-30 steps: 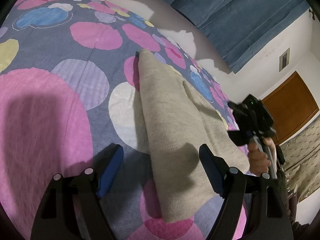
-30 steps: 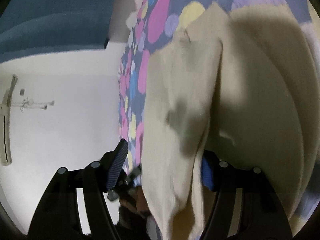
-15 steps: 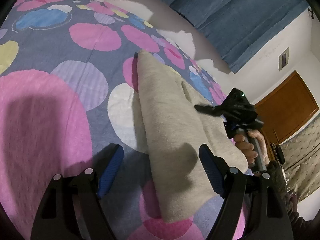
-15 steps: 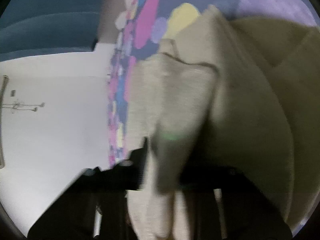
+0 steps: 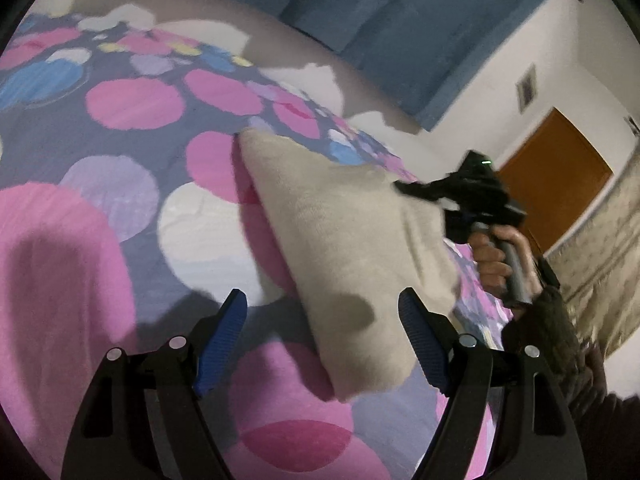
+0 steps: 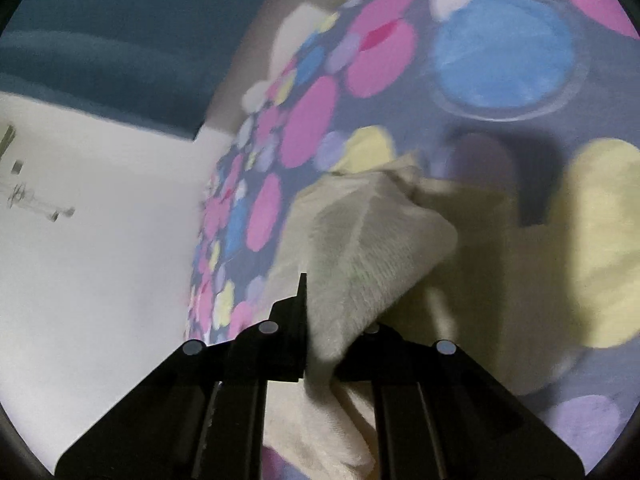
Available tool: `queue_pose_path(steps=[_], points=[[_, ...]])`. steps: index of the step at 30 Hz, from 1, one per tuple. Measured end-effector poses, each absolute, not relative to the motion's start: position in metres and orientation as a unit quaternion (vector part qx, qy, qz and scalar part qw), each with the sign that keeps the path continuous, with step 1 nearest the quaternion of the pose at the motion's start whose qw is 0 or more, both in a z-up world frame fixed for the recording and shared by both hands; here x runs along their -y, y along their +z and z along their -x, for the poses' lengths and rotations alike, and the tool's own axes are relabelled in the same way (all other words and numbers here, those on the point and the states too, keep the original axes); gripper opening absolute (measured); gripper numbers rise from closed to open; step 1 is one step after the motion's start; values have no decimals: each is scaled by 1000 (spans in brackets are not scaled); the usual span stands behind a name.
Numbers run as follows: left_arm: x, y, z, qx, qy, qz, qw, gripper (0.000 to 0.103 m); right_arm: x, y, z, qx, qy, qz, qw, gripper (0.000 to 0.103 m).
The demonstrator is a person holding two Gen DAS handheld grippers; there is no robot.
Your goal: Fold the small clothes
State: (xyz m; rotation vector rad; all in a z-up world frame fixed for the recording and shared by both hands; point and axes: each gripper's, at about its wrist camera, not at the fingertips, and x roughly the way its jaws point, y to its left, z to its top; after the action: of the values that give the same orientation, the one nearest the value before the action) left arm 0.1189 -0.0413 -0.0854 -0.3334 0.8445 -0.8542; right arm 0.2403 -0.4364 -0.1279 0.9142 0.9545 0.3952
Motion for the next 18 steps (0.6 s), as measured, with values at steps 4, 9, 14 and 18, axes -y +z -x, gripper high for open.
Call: queue_pose_path(steps=[4,9,14,18], points=[[52,-79,-106,-382,-439,128,803,77,445,-172,-243,-464,160,-454,744,9],[61,-72,-84,-371,-488,79,786,77,449,-177,-237,-449,178,-478,734,11],[77,-79,-71,-398,-457,11,795,77,465,-143,-182,-412,170,-470,762,33],[85,-87,-68,-421,-424,-24,802,77,476,-133,-121,-393,157,-482,767,36]])
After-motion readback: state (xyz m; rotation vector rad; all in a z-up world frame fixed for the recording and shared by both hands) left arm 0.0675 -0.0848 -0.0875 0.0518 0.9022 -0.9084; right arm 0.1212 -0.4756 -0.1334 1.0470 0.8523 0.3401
